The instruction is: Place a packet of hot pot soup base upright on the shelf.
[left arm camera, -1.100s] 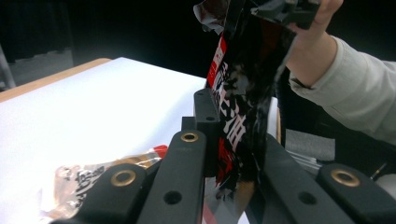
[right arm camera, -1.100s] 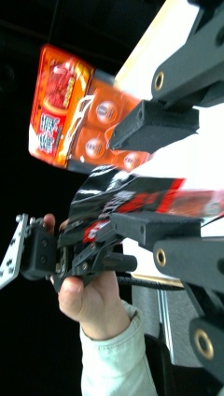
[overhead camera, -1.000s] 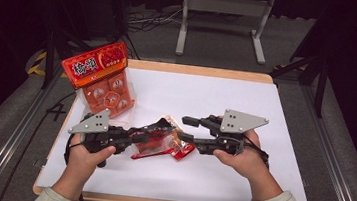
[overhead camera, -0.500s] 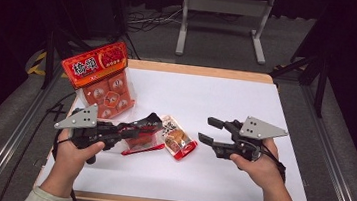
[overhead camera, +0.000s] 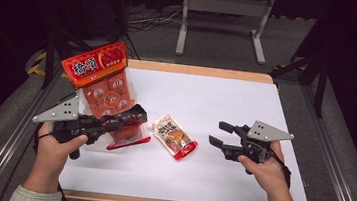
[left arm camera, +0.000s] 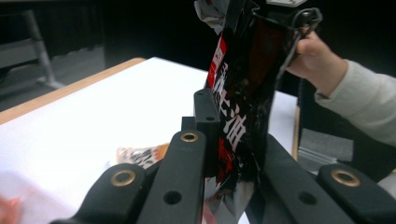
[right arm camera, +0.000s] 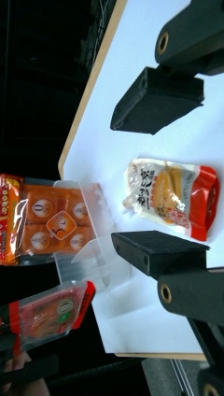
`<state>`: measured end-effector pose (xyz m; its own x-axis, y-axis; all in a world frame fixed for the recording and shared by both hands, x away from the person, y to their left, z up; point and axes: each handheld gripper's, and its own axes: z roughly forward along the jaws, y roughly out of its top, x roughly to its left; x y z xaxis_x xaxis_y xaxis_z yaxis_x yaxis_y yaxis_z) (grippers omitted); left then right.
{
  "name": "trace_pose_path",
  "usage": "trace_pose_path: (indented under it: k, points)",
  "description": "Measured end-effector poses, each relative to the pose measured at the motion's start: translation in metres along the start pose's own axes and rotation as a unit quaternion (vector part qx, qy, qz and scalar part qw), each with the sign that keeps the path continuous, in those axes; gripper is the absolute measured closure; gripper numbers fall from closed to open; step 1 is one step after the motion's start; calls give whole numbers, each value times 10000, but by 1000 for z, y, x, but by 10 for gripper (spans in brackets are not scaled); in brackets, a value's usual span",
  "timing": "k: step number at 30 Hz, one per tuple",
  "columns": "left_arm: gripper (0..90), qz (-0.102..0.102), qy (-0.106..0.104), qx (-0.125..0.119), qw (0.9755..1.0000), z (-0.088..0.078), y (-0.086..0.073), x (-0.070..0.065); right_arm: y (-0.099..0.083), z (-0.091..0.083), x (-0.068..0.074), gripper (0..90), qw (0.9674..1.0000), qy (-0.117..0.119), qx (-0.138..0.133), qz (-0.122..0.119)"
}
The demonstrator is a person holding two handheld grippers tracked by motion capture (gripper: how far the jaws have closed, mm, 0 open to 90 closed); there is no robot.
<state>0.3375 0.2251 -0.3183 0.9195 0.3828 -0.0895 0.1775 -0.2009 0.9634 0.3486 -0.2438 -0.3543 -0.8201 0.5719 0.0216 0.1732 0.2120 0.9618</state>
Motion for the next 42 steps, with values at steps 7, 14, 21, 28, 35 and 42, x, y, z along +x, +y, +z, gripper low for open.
trace_pose_path:
  k: [7,14,21,28,35,42]
  points:
    - [897,-27,103,-71,9999,-7,0,6,-7,-6,-7,434,9999,-104,55,-11]
    - [897,92,453,-194,9987,-17,1,11,-11,-14,-15,458,9997,-208,97,19]
    - [896,162,779,-193,9966,-27,-2,26,-16,-18,-20,468,9996,-259,69,72]
    - [895,178,777,-198,9966,-37,-8,46,-18,-21,-18,470,9997,-239,58,51]
    - [895,491,574,-46,9971,-36,-14,56,-19,-26,-17,472,9996,-275,20,66]
    - [895,436,390,113,9982,-32,-20,63,-21,-30,-17,474,9996,-287,-19,78]
